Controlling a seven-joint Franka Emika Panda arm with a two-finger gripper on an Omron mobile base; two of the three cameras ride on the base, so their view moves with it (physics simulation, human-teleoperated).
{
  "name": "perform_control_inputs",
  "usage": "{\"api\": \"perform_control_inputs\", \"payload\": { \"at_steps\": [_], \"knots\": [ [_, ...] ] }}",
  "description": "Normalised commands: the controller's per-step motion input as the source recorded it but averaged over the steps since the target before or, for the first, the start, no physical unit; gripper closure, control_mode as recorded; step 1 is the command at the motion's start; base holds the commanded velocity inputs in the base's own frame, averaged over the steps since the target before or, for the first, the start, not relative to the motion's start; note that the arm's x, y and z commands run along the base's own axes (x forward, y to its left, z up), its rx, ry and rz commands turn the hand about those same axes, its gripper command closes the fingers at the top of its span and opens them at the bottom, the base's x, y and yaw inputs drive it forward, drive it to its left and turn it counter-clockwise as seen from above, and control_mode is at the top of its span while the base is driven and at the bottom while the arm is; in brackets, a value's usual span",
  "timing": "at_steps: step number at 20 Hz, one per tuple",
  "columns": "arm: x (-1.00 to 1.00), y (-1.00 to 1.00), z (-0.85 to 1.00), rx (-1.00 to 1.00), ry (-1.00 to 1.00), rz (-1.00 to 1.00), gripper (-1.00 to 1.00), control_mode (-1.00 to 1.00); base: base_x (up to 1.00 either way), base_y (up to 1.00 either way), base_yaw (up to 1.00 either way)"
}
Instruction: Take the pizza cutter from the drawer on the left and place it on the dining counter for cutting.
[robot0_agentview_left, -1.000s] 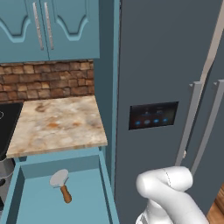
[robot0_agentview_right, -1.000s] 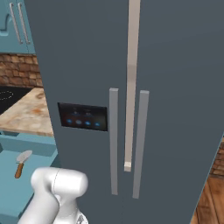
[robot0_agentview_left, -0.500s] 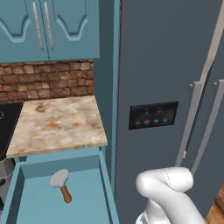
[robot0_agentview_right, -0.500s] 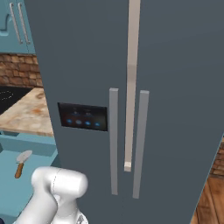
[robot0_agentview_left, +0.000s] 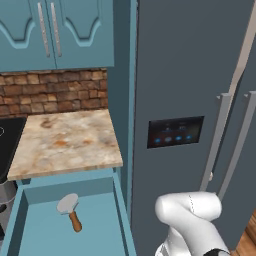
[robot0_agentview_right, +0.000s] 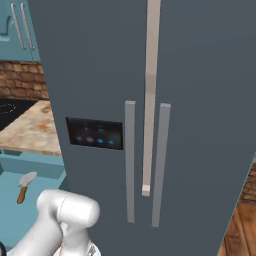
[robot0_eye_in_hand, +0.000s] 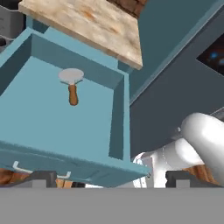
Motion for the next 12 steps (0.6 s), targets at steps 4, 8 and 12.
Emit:
{"api": "perform_control_inputs", "payload": {
  "at_steps": [4, 8, 12],
  "knots": [
    [0.96, -0.14, 0.54, 0.28, 0.0, -0.23, -1.0, -1.0, 0.0, 0.0, 0.0],
    [1.0, -0.08, 0.37, 0.26, 0.0, -0.2, -1.0, -1.0, 0.0, 0.0, 0.0],
    [1.0, 0.0, 0.06, 0.2, 0.05, -0.16, -1.0, -1.0, 0.0, 0.0, 0.0]
  ]
}}
